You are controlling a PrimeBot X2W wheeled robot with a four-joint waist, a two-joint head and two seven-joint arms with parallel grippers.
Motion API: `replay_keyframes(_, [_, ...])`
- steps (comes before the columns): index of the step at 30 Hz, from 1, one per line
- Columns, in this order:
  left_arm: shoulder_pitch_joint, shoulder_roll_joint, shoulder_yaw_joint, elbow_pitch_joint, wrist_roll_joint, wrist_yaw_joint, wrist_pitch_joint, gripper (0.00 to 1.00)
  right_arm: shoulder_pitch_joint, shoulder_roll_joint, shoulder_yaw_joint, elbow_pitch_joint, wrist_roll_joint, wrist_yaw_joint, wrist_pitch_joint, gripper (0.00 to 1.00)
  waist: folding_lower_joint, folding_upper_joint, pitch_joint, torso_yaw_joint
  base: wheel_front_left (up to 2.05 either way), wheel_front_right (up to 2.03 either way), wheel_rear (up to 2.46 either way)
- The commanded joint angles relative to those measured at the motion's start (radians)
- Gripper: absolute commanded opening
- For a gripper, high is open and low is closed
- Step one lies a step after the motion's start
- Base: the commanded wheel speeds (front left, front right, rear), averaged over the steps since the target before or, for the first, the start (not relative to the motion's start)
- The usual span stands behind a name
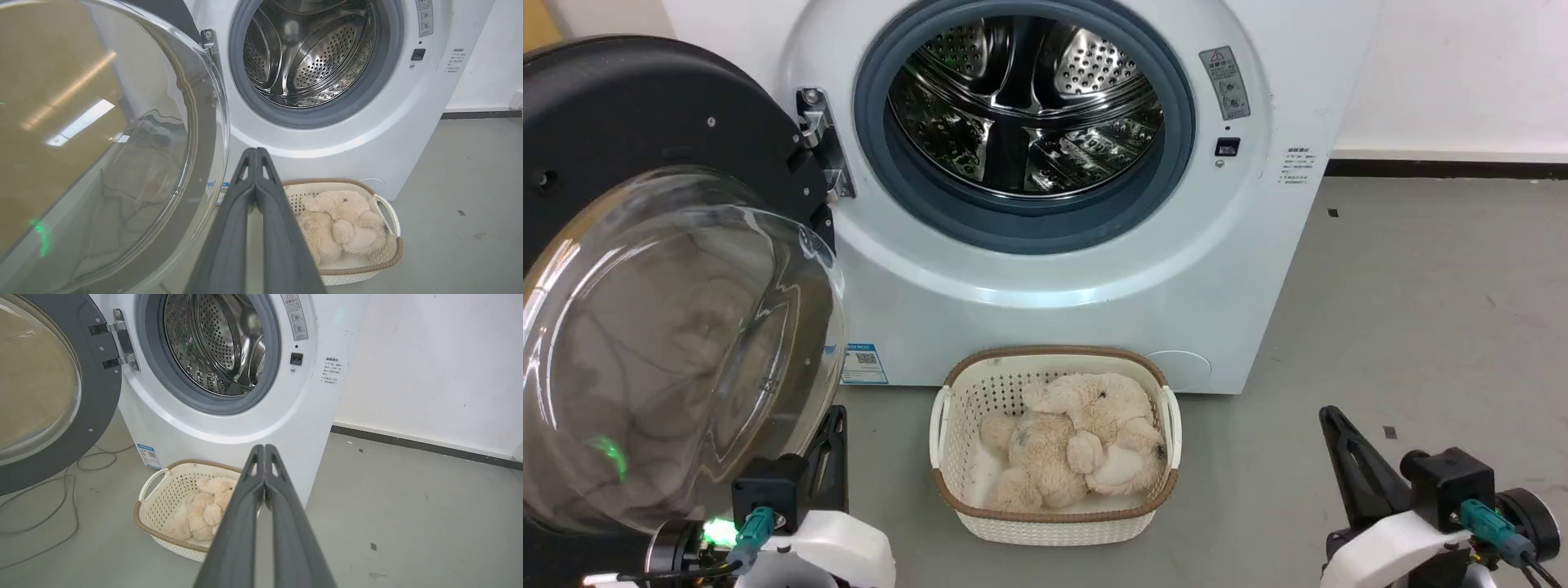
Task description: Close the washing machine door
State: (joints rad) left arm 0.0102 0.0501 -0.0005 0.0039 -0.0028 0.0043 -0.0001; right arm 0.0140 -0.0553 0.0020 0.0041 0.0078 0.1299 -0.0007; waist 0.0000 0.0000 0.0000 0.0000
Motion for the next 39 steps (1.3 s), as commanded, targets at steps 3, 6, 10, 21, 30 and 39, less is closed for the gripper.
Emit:
replay_keyframes(3, [-0.010,0.000,0.000,-0.004,0.003,-0.004,0.000,0.00,-0.014,0.005,-0.002,-0.004,-0.008,0.001,0.001,0.00,0.0000,0.0000,0.000,0.000,0.00,0.00,0.00])
replay_keyframes(6, [0.000,0.000,0.000,0.000,0.000,0.000,0.000,0.00,0.000,0.000,0.000,0.000,0.000,0.000,0.000,0.00,0.0000,0.0000,0.000,0.000,0.00,0.00,0.00])
replay_keyframes(10, [0.000,0.000,-0.001,0.001,-0.001,0.002,-0.001,1.00,0.001,0.000,0.001,0.001,0.002,0.000,-0.001,1.00,0.0000,0.0000,0.000,0.000,0.00,0.00,0.00])
replay_keyframes(21, [-0.002,0.000,-0.017,0.012,-0.008,0.011,-0.024,1.00,0.003,0.000,0.003,0.000,0.020,0.000,-0.024,1.00,0.0000,0.0000,-0.001,0.003,0.00,0.00,0.00])
replay_keyframes(30, [-0.003,0.000,-0.027,0.016,-0.013,0.019,-0.041,1.00,0.004,-0.002,0.009,-0.001,0.034,0.000,-0.041,1.00,0.0000,0.0000,-0.002,0.018,0.00,0.00,0.00])
replay_keyframes(39, [-0.002,0.001,-0.038,0.020,-0.019,0.028,-0.060,1.00,0.007,-0.008,0.020,0.000,0.053,0.000,-0.060,1.00,0.0000,0.0000,-0.004,0.054,0.00,0.00,0.00])
